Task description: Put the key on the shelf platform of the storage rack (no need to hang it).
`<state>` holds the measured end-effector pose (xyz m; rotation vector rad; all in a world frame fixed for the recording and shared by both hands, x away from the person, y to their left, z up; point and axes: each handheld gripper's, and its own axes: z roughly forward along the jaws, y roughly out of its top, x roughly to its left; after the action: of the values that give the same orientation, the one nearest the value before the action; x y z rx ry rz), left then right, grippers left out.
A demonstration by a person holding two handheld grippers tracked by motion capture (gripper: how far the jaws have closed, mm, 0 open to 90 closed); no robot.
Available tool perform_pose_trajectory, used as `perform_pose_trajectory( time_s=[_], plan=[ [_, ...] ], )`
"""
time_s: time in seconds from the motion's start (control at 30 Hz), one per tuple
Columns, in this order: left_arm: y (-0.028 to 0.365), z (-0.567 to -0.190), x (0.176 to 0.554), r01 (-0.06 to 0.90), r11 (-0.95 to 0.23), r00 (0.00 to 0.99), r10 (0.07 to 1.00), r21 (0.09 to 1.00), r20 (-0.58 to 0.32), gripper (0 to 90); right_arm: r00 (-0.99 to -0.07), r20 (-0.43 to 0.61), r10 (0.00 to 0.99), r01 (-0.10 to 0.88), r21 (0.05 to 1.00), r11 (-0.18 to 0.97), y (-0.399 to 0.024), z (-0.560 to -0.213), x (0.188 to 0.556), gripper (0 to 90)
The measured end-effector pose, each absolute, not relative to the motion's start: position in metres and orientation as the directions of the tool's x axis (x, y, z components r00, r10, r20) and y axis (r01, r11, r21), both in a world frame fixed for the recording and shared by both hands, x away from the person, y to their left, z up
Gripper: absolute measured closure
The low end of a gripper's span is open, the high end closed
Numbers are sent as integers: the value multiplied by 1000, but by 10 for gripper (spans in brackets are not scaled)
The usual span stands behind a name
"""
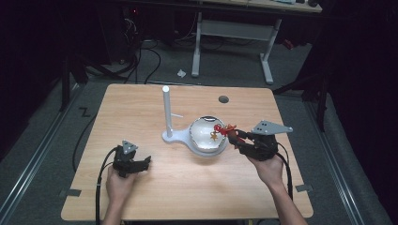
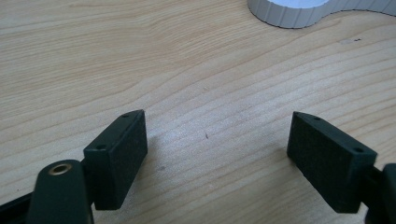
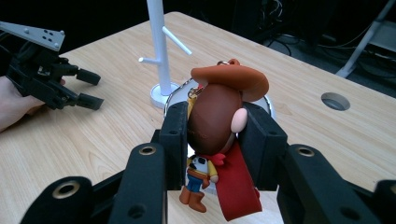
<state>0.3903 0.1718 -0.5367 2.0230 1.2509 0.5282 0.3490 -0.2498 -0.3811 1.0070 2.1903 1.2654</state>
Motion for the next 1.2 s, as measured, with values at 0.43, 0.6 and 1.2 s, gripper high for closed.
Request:
perform_pose_trajectory(
  time_s=[0.43, 0.6, 1.2],
  plan=[
    [172, -537, 390, 610, -297, 453, 891, 734, -16, 206, -664, 15, 748, 412, 841, 349, -228, -395, 373, 641],
    [172, -537, 390, 610, -297, 453, 891, 734, -16, 206, -666, 19, 745, 424, 832, 357, -221, -400, 382, 640],
    [172, -537, 390, 610, -298, 453, 891, 734, -15, 205, -665, 13, 747, 445, 810, 381, -201, -416, 404, 640]
  ],
)
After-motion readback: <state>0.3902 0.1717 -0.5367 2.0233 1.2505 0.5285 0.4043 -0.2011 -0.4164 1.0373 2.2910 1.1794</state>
